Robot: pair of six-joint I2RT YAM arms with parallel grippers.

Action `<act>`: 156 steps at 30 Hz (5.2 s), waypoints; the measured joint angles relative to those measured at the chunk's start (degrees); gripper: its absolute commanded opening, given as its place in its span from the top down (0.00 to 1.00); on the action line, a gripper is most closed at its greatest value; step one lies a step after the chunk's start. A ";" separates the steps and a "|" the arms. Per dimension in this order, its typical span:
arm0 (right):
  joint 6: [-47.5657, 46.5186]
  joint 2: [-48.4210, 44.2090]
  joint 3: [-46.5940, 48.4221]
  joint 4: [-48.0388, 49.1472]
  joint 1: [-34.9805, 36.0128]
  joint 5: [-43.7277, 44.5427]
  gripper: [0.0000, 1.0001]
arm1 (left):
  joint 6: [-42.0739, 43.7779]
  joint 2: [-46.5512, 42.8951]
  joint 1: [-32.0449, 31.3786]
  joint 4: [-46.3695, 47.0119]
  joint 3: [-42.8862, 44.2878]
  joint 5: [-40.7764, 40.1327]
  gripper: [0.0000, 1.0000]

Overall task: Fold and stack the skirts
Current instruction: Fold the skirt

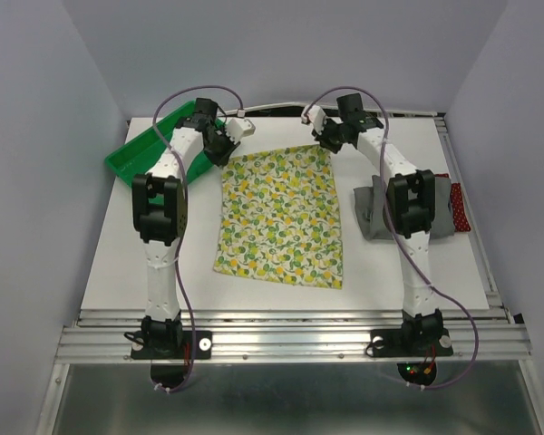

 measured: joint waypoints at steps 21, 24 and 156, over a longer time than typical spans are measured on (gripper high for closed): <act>2.14 -37.03 -33.53 2.45 1.20 -3.80 0.99 | 5.70 -32.04 -1.29 6.38 -29.70 4.24 1.00; 2.03 -42.14 -42.23 3.28 2.69 -3.98 0.99 | 6.58 -36.59 -2.25 5.92 -38.12 4.96 1.00; 115.71 -28.79 -75.56 46.80 20.72 -10.38 0.99 | -12.66 -42.58 -20.98 17.94 -64.22 -7.34 0.60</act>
